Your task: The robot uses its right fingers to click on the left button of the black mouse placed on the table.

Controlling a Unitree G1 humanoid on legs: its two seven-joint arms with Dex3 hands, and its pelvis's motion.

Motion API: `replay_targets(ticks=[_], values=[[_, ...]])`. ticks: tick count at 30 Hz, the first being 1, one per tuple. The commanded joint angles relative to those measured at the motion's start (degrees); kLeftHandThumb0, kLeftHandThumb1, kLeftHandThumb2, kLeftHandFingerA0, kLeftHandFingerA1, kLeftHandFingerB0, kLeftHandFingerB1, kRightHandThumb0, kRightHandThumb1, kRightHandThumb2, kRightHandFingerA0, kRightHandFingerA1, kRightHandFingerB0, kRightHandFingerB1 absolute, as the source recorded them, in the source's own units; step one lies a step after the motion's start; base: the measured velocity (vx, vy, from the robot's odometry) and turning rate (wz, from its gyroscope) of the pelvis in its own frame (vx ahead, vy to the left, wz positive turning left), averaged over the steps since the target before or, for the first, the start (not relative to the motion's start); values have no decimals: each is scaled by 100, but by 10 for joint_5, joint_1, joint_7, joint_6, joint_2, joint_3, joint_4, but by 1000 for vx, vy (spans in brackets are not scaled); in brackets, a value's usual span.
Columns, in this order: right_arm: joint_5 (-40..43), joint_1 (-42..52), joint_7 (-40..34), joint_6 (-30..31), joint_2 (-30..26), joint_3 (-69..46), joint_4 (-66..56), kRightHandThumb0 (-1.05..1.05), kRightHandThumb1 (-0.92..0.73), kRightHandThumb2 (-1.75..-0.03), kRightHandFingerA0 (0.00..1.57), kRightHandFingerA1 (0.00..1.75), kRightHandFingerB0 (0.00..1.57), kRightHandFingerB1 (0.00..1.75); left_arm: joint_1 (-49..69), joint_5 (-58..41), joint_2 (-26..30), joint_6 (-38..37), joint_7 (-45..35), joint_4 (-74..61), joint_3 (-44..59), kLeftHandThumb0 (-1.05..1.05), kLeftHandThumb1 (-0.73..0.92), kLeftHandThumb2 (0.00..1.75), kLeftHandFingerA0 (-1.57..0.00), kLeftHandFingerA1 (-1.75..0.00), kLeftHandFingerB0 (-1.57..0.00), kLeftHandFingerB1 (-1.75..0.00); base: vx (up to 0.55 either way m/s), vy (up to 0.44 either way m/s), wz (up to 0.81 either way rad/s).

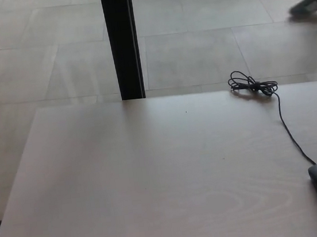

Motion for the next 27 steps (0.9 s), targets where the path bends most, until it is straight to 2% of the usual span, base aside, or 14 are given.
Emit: replay_targets(ticks=[1, 3, 4, 5, 6, 8, 9, 11, 13, 14, 20, 21, 23, 27], values=[[-204, -7, -49, -59, -79, 79, 11, -73, -84, -66, 52, 47, 49, 36, -1, -13, 19, -16, 1, 4, 1, -90, 92, 87, -76, -55, -58, -50, 0, 0, 0], [-210, -8, -44, -50, -77, 87, 5, -74, -83, -66, 51, 47, 49, 36, -4, -12, 23, -13, -2, 8, 0, -90, 92, 88, -76, -55, -58, -49, 0, 0, 0], [-211, -3, -26, -49, -78, 95, -8, -77, -73, -112, 43, 58, 34, 48, -2, -11, 24, -16, -4, 7, -2, -91, 92, 88, -69, -53, -57, -49, 0, 0, 0], [-216, -2, -24, -49, -78, 100, -11, -76, -86, -66, 49, 46, 46, 36, -3, -10, 23, -16, -1, 4, -2, -91, 92, 89, -72, -56, -58, -51, 0, 0, 0], [-221, 0, -26, -47, -77, 105, -17, -76, -73, -112, 45, 59, 35, 48, -4, -7, 23, -16, 6, 1, -4, -91, 91, 91, -73, -55, -60, -50, 0, 0, 0], [-222, 2, -25, -44, -73, 110, -21, -76, -72, -111, 46, 59, 35, 48, -5, -9, 21, -12, 11, -3, -3, -91, 92, 88, -76, -57, -66, -51, 0, 0, 0], [-214, 4, -15, -43, -71, 109, -26, -75, -86, -66, 48, 46, 45, 35, -6, -8, 20, -16, 13, -2, -3, -91, 91, 88, -75, -57, -65, -52, 0, 0, 0], [-215, 10, -20, -47, -69, 111, -29, -73, -85, -66, 48, 47, 44, 37, -3, -12, 17, -21, 3, -4, -1, -92, 92, 87, -75, -57, -64, -52, 0, 0, 0], [-215, 11, -26, -54, -68, 113, -22, -73, -72, -112, 45, 61, 32, 49, -5, -12, 18, -21, 5, -2, 0, -94, 92, 90, -76, -57, -65, -51, 0, 0, 0], [-220, 11, -32, -58, -70, 116, -15, -75, -88, -67, 47, 50, 44, 37, -5, -13, 19, -17, 3, -1, 0, -89, 92, 86, -73, -56, -64, -51, 0, 0, 0], [-236, 17, -56, -58, -77, 116, 19, -76, -88, -67, 48, 51, 46, 36, 0, -11, 18, -20, 2, -1, -2, -89, 92, 89, -71, -55, -59, -50, 0, 0, 0], [-241, 17, -62, -64, -81, 116, 24, -75, -87, -67, 48, 52, 46, 36, 0, -8, 20, -18, 5, -1, -5, -77, 82, 126, -66, -64, -51, -55, 0, 0, 0], [-242, 22, -54, -59, -84, 110, 23, -76, -87, -67, 47, 52, 46, 36, -1, -8, 21, -17, 8, 0, -6, -89, 91, 88, -73, -55, -64, -51, 0, 0, 0], [-259, 30, -68, -63, -87, 106, 35, -78, -89, -67, 48, 53, 46, 36, -2, -8, 22, -22, 10, 0, -9, -92, 92, 90, -74, -57, -62, -52, 0, 0, 0]])
